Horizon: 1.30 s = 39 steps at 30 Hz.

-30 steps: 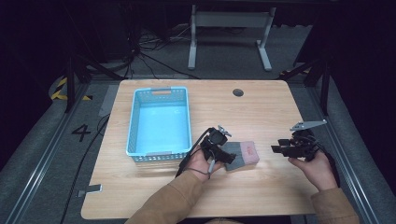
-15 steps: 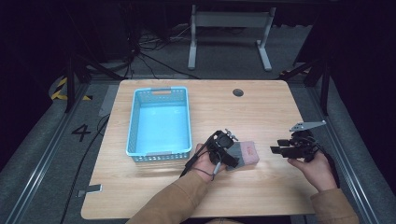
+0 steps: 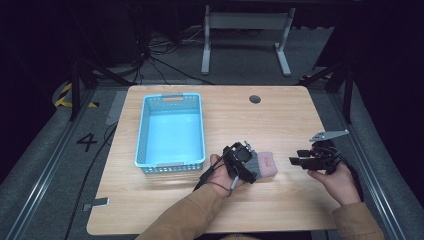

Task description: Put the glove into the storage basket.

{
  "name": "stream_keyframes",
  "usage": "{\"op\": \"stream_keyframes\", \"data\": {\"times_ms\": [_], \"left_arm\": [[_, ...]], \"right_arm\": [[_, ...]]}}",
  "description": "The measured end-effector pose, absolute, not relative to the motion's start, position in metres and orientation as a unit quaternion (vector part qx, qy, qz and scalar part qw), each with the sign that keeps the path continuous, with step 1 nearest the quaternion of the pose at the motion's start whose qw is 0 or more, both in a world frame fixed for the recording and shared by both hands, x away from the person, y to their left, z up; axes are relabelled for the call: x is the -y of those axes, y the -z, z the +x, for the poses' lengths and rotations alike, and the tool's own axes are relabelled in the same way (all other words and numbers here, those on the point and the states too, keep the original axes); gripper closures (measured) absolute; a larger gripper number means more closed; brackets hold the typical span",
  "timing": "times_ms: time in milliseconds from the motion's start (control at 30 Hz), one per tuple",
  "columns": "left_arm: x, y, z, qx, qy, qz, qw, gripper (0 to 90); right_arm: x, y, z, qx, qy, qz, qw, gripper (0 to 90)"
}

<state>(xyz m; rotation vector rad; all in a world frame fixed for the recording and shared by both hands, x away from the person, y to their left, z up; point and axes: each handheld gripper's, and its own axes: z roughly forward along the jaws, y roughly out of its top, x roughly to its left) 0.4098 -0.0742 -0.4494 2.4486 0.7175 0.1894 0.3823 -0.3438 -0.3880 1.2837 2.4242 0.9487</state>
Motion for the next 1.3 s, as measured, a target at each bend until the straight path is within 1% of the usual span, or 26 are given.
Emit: {"op": "stream_keyframes", "data": {"times_ms": [367,567,1033,1100,1133,1200,1300], "left_arm": [[0.074,0.448,0.41,-0.278,-0.072,0.914,0.288,8.0],[0.074,0.448,0.41,-0.278,-0.072,0.913,0.29,9.6],[0.076,0.447,0.41,-0.277,-0.065,0.916,0.282,18.4],[0.077,0.446,0.408,-0.276,-0.065,0.917,0.281,22.9],[0.077,0.445,0.407,-0.271,-0.066,0.918,0.282,26.8],[0.078,0.444,0.403,-0.263,-0.064,0.919,0.287,39.7],[0.079,0.442,0.4,-0.254,-0.065,0.922,0.286,52.9]], "right_arm": [[0.345,0.388,0.382,-0.827,-0.326,0.441,0.12,49.7],[0.346,0.388,0.382,-0.827,-0.328,0.441,0.12,49.3],[0.346,0.388,0.381,-0.824,-0.33,0.444,0.12,49.2],[0.347,0.388,0.381,-0.824,-0.331,0.444,0.12,49.3],[0.347,0.388,0.381,-0.823,-0.331,0.445,0.121,49.3],[0.348,0.387,0.381,-0.823,-0.332,0.446,0.121,49.2],[0.348,0.387,0.38,-0.822,-0.334,0.445,0.121,49.3]]}}
